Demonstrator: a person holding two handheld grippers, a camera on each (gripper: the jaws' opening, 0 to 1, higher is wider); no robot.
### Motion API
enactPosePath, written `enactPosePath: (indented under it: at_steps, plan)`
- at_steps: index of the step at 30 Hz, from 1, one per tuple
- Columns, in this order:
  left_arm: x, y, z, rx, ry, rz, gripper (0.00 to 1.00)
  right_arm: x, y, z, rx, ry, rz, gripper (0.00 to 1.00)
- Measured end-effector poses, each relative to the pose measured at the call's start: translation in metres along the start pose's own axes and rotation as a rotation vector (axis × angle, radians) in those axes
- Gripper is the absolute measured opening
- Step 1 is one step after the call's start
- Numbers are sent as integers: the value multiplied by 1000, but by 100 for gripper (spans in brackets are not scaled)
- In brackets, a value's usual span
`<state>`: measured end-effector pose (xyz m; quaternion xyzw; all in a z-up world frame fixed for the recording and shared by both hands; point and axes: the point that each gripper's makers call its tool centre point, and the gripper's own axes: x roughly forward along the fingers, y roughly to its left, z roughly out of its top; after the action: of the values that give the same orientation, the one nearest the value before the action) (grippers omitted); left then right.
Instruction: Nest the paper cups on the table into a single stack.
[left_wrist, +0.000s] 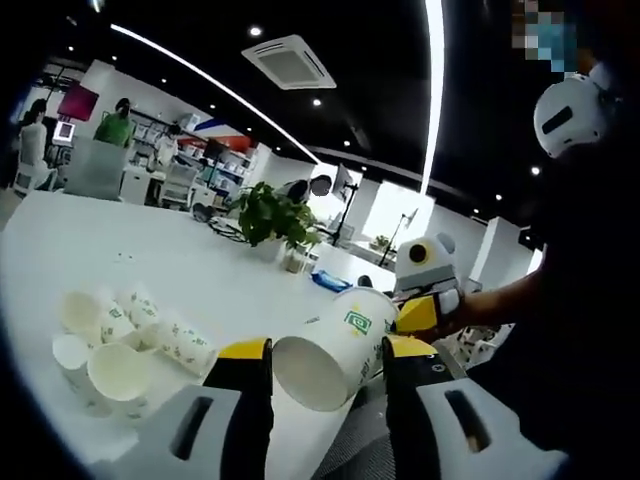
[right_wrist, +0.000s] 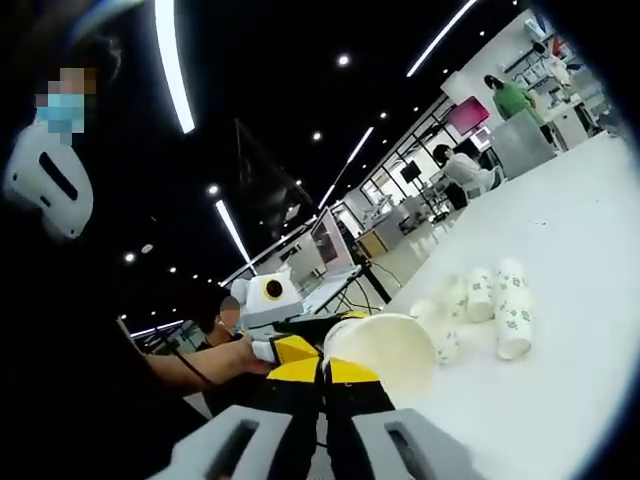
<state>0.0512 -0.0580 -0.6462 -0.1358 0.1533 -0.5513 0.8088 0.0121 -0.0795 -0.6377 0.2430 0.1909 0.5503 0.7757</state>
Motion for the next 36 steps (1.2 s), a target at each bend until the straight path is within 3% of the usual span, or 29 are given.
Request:
enactPosePath:
  at_steps: [10, 16, 28, 36]
  plan:
    - [-1, 5, -8, 61, 46, 33, 47, -5, -6, 4, -20, 11, -32, 0]
    - [-2, 11, -10, 90, 56, 61, 56, -3, -11, 8, -54, 34, -53, 0]
    - [-8, 22, -18, 169, 106, 131, 68, 7, -30, -4, -172, 159, -127, 0]
    - [-15, 35, -20, 195, 111, 178, 75, 7, -54, -24, -277, 290, -195, 0]
